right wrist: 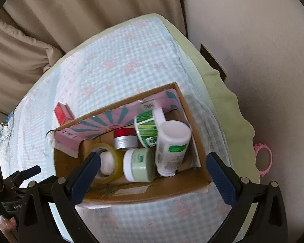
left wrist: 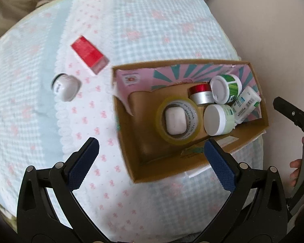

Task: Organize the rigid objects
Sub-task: 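Open both tools releasing the earbud case and bottle into the box, then move both tools away from the box toward the red box and black-lidded jar, then grasp the black-lidded white jar with the left tool while the right tool grasps the red box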

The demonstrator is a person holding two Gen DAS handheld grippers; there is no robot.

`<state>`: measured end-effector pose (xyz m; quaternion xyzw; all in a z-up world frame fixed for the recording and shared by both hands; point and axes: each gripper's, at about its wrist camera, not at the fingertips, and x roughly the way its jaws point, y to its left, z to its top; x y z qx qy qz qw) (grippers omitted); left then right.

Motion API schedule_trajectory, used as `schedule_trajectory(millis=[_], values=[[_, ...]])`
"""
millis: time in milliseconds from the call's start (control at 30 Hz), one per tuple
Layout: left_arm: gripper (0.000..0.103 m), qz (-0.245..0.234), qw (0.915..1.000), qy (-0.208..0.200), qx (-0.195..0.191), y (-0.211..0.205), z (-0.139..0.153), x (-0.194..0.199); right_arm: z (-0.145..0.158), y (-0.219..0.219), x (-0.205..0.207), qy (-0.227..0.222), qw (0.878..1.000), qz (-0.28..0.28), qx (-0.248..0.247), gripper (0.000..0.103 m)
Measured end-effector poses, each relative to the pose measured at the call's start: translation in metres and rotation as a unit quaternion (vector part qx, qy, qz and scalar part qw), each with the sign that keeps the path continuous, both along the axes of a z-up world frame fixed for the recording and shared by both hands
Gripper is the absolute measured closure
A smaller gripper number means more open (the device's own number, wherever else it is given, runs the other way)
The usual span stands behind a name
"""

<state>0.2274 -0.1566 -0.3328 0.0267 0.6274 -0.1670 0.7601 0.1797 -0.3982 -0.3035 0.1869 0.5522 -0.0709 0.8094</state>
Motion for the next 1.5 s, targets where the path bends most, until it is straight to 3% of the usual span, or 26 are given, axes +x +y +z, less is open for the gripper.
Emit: schedule_trajectory(millis=[333,800,967,1200,1333,1500], values=[[0.000,0.064,0.9972,-0.040,0.006,0.057,0.050,-0.026,0.049,0.046,-0.004,-0.052,0.997,0.061,-0.022,0.000],[0.000,0.156,0.9857,-0.051,0.038,0.125,0.076,-0.016,0.085,0.097,0.020,-0.063,0.988,0.135,-0.040,0.000],[0.000,0.191,0.9815,-0.020,-0.001,0.147,0.067,0.004,0.106,0.117,0.037,-0.068,0.987,0.136,-0.057,0.000],[0.000,0.269,0.9604,0.034,-0.065,0.173,0.039,0.035,0.121,0.144,0.088,-0.048,0.981,0.184,-0.043,0.000],[0.000,0.336,0.9330,0.073,-0.105,0.189,0.010,0.059,0.116,0.167,0.128,-0.022,0.974,0.222,-0.038,0.000],[0.000,0.376,0.9155,0.098,-0.103,0.190,-0.024,0.089,0.085,0.200,0.186,0.017,0.960,0.278,-0.027,0.000]])
